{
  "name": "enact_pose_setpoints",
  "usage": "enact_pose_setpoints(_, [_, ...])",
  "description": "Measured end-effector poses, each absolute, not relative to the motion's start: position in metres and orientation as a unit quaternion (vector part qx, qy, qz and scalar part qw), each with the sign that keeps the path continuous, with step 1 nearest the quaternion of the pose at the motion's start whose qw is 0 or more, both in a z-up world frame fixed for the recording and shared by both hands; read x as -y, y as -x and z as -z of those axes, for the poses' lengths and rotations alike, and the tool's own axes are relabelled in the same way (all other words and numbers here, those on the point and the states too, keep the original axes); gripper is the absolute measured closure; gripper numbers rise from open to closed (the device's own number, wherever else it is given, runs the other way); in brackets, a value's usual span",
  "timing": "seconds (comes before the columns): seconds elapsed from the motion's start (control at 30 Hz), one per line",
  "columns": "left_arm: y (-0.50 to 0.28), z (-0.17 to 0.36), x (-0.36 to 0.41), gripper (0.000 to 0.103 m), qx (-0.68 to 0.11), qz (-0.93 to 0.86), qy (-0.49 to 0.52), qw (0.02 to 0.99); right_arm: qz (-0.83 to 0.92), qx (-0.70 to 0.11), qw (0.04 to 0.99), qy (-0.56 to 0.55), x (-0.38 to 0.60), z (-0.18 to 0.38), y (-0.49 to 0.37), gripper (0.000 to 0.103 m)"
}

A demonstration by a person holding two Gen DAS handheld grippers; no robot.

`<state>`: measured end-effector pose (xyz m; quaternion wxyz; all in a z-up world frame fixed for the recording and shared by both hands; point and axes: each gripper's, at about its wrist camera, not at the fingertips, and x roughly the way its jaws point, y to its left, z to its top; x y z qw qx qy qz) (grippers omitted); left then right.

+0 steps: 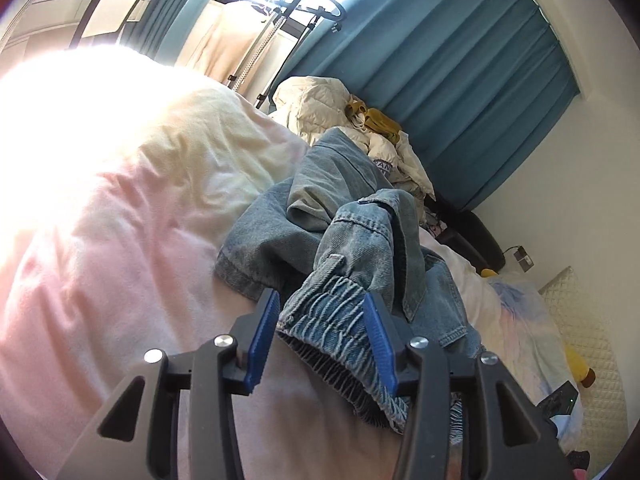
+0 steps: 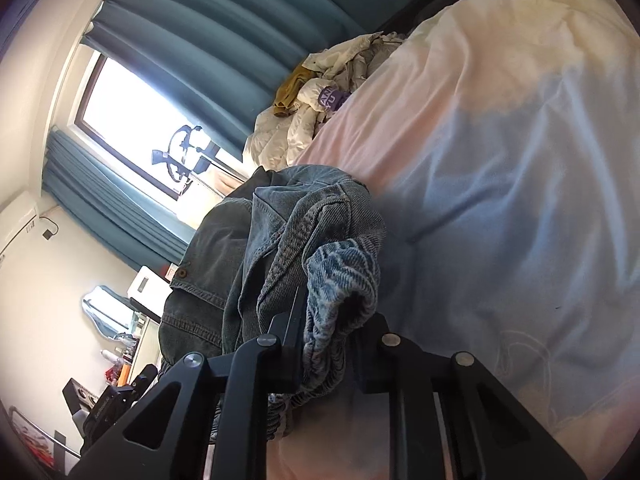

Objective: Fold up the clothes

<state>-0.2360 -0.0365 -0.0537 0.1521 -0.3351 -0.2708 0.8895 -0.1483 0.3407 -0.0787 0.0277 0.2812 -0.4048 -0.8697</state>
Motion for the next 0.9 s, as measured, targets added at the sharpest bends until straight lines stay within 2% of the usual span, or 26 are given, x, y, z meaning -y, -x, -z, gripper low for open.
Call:
enact_pose_setpoints(0.4, [0.262,0.081,0.019,0.057,0.222,-0.882,0.381,0.164,0.868,0.407,0.016,-0.285,-0.340,0.087,0.153,0.086])
enact_pose_setpoints(0.6, [0.267,0.088,0.024,0.056,0.240,-0.875,0.389,0.158,0.867,0.404,0.012,-0.291,-0.339,0.088,0.154,0.086])
enact_pose_setpoints(0.9, [0.260,0.082,0.014,0.048,0.204,-0.888,0.393,0.124,0.866,0.403,0.007,-0.295,-0.338,0.092,0.154,0.086])
